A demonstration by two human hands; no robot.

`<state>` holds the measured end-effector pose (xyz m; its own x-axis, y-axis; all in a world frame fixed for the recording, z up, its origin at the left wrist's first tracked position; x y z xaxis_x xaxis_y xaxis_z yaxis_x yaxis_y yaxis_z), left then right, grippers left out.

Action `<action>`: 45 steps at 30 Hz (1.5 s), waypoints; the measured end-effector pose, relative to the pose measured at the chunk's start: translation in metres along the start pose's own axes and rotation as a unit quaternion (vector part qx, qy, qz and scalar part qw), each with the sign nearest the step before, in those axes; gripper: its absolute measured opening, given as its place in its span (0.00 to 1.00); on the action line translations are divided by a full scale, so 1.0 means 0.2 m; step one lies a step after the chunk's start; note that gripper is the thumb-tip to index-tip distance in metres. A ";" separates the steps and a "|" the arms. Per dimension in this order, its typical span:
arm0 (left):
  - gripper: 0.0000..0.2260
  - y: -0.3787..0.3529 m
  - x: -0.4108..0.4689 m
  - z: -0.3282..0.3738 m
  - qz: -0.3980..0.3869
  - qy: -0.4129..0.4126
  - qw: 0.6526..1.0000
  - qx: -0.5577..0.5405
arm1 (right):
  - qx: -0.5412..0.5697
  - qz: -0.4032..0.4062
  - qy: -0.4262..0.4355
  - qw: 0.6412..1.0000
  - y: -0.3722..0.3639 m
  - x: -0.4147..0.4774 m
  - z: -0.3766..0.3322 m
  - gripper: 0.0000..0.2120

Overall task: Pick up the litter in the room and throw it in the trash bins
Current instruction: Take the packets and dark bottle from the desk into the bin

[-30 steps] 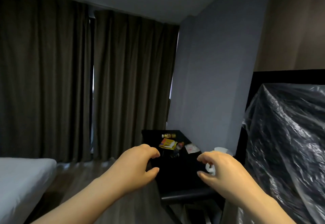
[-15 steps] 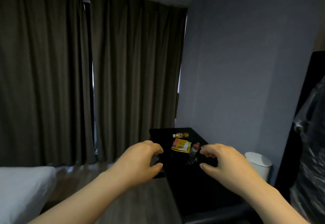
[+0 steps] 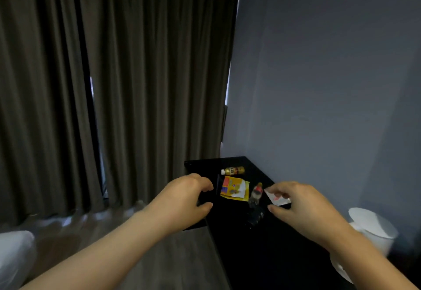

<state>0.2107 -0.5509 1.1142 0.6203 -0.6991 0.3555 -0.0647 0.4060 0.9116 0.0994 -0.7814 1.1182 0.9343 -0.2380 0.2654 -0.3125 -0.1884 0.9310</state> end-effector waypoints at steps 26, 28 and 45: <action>0.16 -0.70 1.68 -1.02 -0.115 -0.160 0.975 -0.101 | -0.017 0.012 -0.231 0.973 -0.60 1.35 0.37 0.17; 0.14 -0.78 1.84 -1.03 -0.120 -0.168 0.974 -0.090 | 0.002 0.022 -0.247 0.969 -0.64 1.46 0.48 0.16; 0.14 -1.67 2.88 -0.79 -0.215 -0.283 0.930 -0.097 | 0.008 -0.006 -0.400 0.917 -0.85 1.89 1.23 0.14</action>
<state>0.7135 -0.9953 0.9814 0.0430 -0.9966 0.0697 0.2708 0.0788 0.9594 0.4633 -1.0743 0.9984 0.5152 -0.8569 -0.0189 -0.3116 -0.2078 0.9272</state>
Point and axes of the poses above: each hand's wrist, its own x-axis towards the middle knuckle, its own y-axis out of the back of the hand, z = x × y, the point moved 1 cm from there along x, towards the middle knuckle, and after that the axes turned 2 degrees about x, right-handed, at the moved point
